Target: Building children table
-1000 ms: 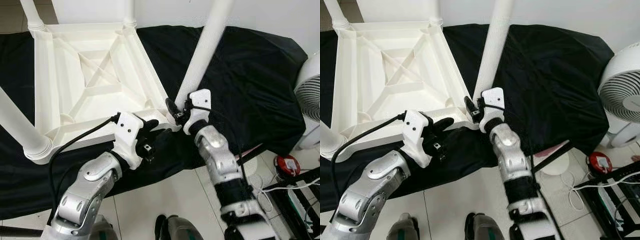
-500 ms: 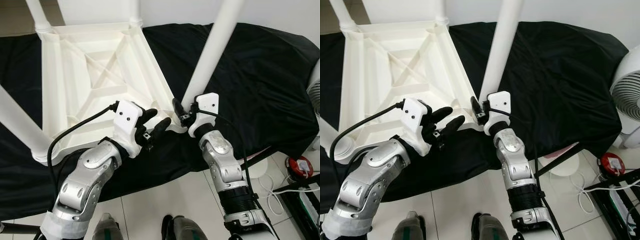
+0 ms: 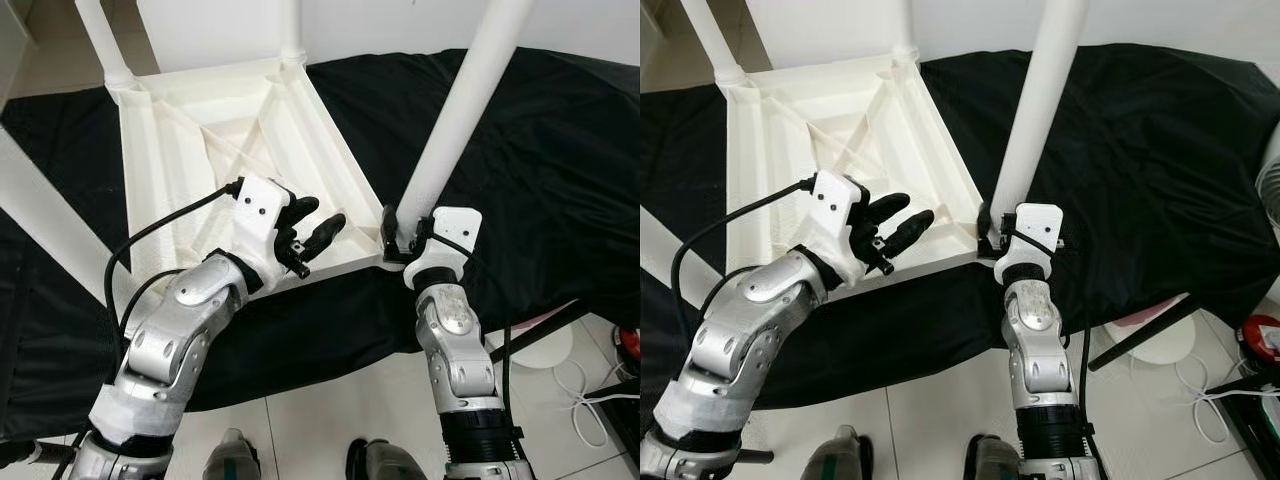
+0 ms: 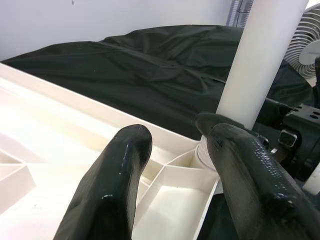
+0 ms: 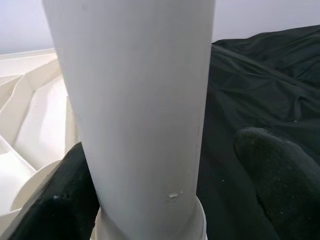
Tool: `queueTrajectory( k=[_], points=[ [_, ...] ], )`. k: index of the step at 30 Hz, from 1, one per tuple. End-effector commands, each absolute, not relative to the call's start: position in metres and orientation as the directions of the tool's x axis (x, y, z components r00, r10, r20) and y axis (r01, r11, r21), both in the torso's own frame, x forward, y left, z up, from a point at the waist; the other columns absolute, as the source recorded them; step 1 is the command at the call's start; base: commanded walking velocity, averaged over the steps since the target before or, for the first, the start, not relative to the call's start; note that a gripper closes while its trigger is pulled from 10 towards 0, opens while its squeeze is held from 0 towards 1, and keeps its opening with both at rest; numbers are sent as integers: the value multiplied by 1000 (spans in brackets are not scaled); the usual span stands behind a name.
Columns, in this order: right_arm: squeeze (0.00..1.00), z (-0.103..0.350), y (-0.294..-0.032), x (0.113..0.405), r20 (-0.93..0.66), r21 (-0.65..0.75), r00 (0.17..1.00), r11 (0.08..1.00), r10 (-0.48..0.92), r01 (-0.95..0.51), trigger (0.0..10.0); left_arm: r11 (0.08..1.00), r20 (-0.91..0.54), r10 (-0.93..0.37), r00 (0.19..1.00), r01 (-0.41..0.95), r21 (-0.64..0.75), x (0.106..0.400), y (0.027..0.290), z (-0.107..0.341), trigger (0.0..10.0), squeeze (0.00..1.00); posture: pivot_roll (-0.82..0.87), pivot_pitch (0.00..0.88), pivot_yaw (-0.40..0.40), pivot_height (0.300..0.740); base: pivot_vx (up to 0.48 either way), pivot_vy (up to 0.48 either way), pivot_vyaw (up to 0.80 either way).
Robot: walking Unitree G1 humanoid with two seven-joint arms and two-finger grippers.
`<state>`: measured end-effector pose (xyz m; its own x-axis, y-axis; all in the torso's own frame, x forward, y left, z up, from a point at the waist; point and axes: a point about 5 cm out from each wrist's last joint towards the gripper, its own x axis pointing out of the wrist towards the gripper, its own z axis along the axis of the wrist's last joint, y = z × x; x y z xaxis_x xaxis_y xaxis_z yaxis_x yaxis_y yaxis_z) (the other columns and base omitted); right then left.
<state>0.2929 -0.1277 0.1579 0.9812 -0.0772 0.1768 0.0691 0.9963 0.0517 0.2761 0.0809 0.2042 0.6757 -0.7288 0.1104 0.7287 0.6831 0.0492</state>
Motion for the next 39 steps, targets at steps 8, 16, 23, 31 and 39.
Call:
queueTrajectory(
  k=[8,16,23,31,39],
  points=[
    [0,152,-108,291,126,56,991,997,-51,44,10000,614,117,-788,604,785,83,274,80,206,10000,0,63,38,22,740,0,0,0],
    [0,158,-112,293,135,15,991,1000,7,-9,10000,625,138,-778,613,778,69,275,78,207,10000,0,62,37,4,740,0,0,0],
    [0,172,-133,298,158,-127,937,948,311,-293,10000,644,159,-760,630,763,57,278,79,206,10000,0,74,42,-57,740,0,0,0],
    [0,171,-137,308,89,-163,858,858,505,-488,0,678,171,-730,662,733,53,274,84,206,10000,0,100,24,-88,740,0,0,0],
    [0,159,-144,308,-10,-164,811,799,585,-579,0,703,176,-704,688,710,40,272,90,203,10000,0,112,33,-101,740,0,0,0]
  ],
)
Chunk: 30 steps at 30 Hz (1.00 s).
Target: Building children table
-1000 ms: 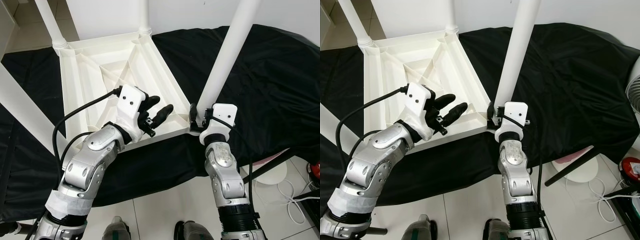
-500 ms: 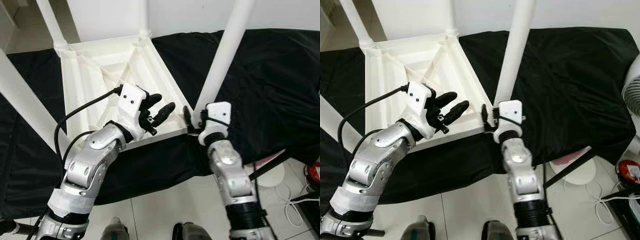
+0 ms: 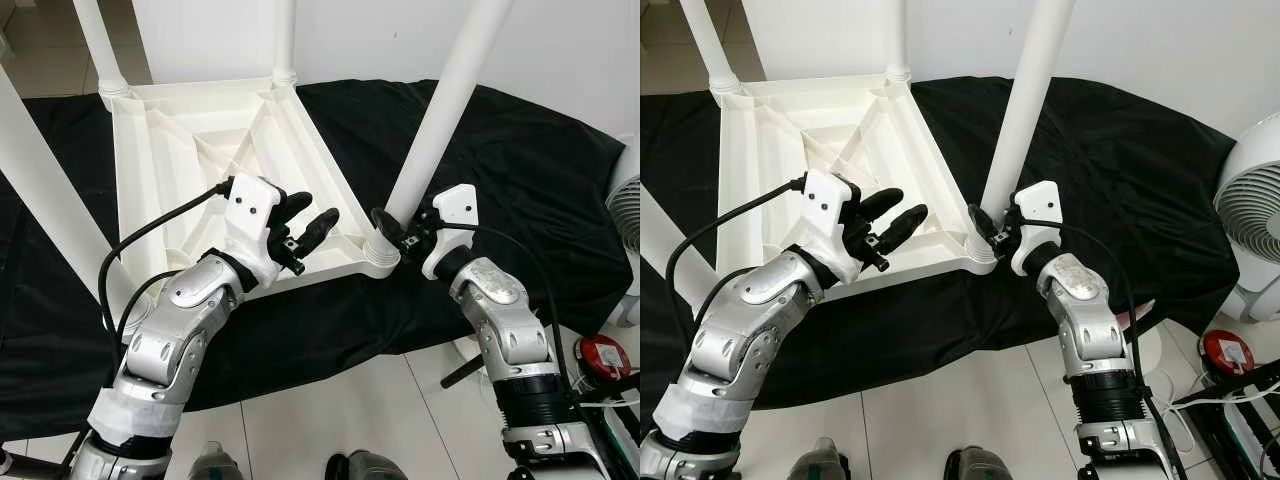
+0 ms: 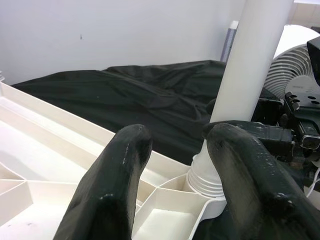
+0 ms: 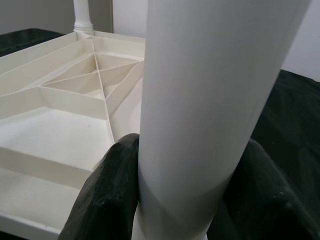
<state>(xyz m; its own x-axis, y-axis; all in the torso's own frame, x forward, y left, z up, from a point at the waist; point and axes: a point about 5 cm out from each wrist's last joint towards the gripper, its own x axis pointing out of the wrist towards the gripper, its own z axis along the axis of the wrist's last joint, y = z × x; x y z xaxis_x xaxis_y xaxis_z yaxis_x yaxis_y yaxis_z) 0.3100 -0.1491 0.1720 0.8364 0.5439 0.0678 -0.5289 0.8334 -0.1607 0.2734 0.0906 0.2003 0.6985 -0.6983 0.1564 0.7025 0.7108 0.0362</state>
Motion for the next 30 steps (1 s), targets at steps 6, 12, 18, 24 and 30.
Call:
queueTrajectory(
  k=[6,12,18,24,30],
  points=[
    [0,156,-141,309,4,-107,843,839,537,-534,0,687,147,-724,674,725,56,269,92,197,10000,0,104,25,-95,740,0,0,0],
    [0,156,-128,311,26,-36,906,907,421,-420,0,685,138,-727,673,726,64,271,95,196,10000,0,99,19,-89,740,0,0,0],
    [0,161,-107,314,28,68,984,982,174,-176,0,690,136,-722,678,720,76,276,97,197,10000,0,103,0,-78,740,0,0,0],
    [0,167,-89,316,47,118,987,980,153,-158,0,696,145,-716,682,715,73,276,96,199,10000,0,116,0,-73,740,0,0,0],
    [0,169,-86,316,63,114,981,976,181,-187,0,695,143,-717,682,715,74,275,96,198,10000,0,120,0,-72,740,0,0,0]
  ],
)
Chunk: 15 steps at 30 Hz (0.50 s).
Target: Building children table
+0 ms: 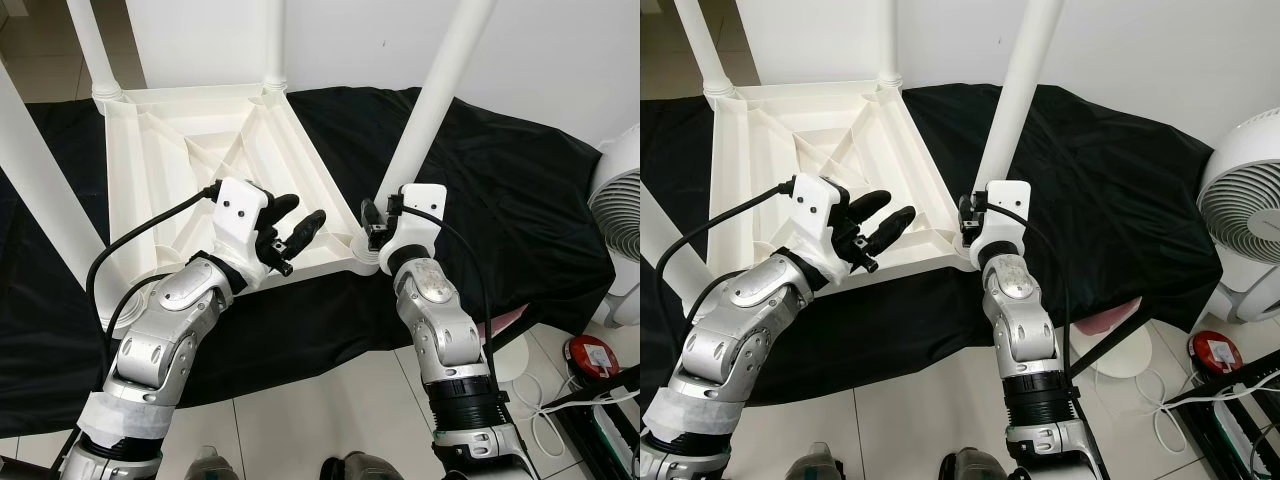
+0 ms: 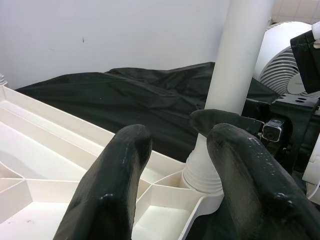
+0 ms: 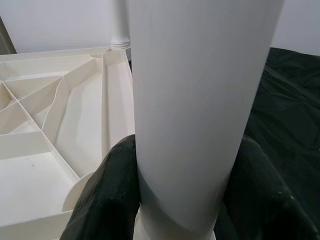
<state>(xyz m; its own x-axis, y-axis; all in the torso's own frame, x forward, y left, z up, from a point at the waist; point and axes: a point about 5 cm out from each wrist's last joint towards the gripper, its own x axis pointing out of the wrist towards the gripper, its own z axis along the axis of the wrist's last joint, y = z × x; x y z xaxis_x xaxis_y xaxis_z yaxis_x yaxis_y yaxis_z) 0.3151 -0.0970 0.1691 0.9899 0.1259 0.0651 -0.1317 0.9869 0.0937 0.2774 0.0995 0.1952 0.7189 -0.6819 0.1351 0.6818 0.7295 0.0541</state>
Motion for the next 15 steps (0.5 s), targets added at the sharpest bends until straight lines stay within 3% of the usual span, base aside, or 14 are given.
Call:
queueTrajectory(
  k=[1,2,3,4,10,11,12,13,15],
  points=[
    [0,169,-86,316,63,114,981,976,181,-187,0,695,143,-717,682,715,74,275,96,198,10000,0,120,0,-72,740,0,0,0],
    [27,171,-84,316,82,109,974,970,209,-217,10000,696,140,-717,683,714,76,274,97,197,10000,0,127,0,-74,740,0,0,0],
    [27,171,-84,316,82,109,974,970,209,-217,10000,696,140,-717,683,714,76,274,97,197,10000,0,127,0,-74,740,0,0,0],
    [1000,172,-84,315,98,95,970,968,222,-231,10000,696,138,-716,684,713,79,274,98,197,10000,0,130,0,-74,740,0,0,0],
    [1000,172,-90,317,116,66,969,972,217,-226,10000,696,136,-717,684,713,85,273,97,196,10000,0,137,0,-78,740,0,0,0],
    [635,172,-95,317,119,53,968,972,220,-227,10000,694,134,-719,682,714,90,272,97,195,10000,0,138,0,-78,740,0,0,0],
    [635,172,-95,317,119,53,968,972,220,-227,10000,694,134,-719,682,714,90,272,97,195,10000,0,138,0,-78,740,0,0,0],
    [0,173,-102,320,119,41,969,974,217,-223,10000,694,132,-719,682,714,93,272,97,195,10000,0,135,0,-77,740,0,0,0],
    [0,173,-108,322,120,24,970,976,212,-216,10000,694,130,-720,682,714,95,271,97,194,10000,0,134,0,-78,740,0,0,0]
  ],
)
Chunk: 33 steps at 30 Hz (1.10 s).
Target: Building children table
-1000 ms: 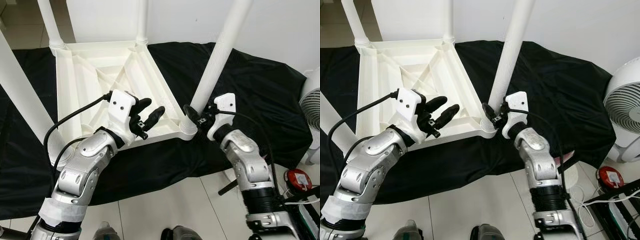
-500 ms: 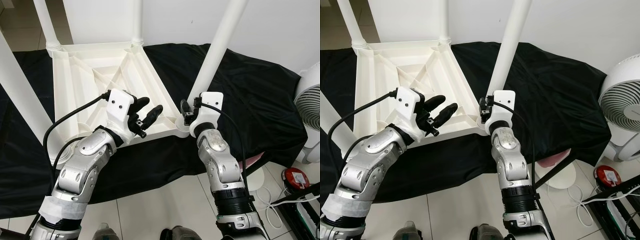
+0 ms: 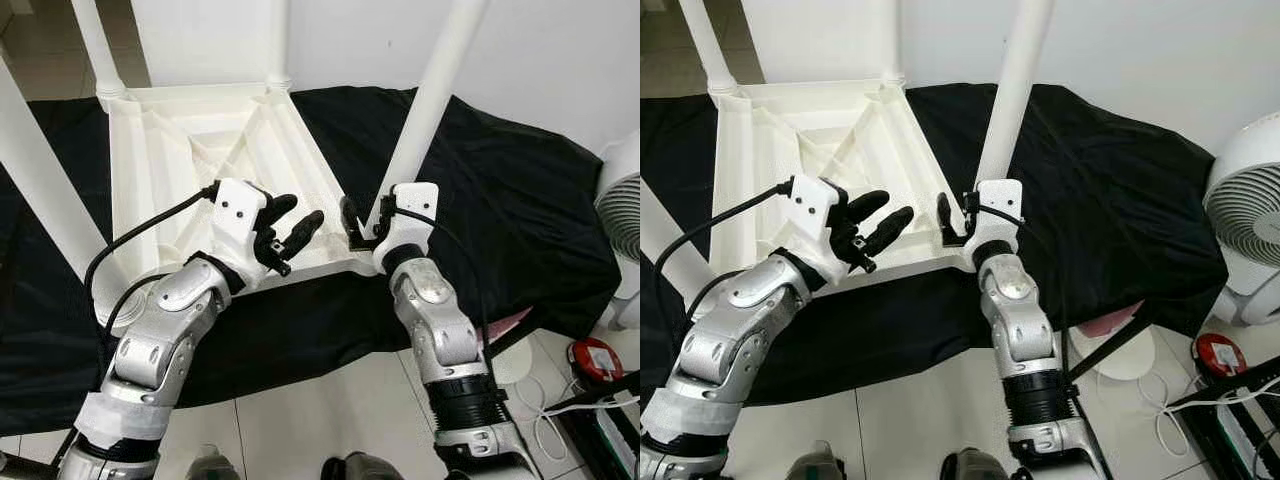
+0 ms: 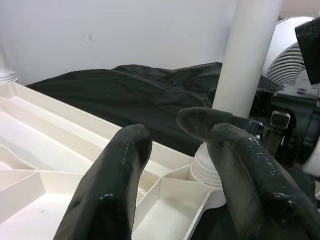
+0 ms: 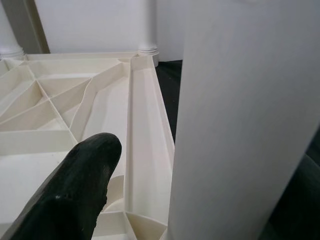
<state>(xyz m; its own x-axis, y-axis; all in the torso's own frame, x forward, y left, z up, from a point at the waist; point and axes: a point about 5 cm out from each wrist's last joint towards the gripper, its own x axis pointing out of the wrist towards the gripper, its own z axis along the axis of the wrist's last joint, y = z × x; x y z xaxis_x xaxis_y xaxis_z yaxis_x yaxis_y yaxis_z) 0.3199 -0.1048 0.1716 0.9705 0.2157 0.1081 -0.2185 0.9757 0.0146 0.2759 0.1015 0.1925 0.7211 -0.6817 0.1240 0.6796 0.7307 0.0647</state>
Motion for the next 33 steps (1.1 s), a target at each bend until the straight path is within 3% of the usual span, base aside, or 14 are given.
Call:
queueTrajectory(
  k=[1,11,25,30,33],
  points=[
    [0,173,-113,323,120,14,971,977,208,-211,10000,694,128,-720,682,714,97,271,96,194,10000,0,134,0,-78,740,0,0,0],
    [0,158,-137,333,89,-76,956,959,280,-274,10000,709,107,-704,702,687,157,271,92,180,10000,0,143,0,-88,740,0,0,0],
    [0,139,-139,336,56,-141,895,890,443,-432,10000,690,21,-717,697,704,168,274,89,148,10000,0,115,0,-66,740,0,0,0],
    [0,140,-142,341,53,-138,810,808,584,-573,10000,655,1,-745,667,731,192,274,81,147,10000,0,104,0,-48,740,0,0,0],
    [0,141,-142,342,54,-141,806,803,590,-579,10000,656,2,-744,669,729,192,274,81,147,10000,0,104,0,-48,740,0,0,0]
  ],
)
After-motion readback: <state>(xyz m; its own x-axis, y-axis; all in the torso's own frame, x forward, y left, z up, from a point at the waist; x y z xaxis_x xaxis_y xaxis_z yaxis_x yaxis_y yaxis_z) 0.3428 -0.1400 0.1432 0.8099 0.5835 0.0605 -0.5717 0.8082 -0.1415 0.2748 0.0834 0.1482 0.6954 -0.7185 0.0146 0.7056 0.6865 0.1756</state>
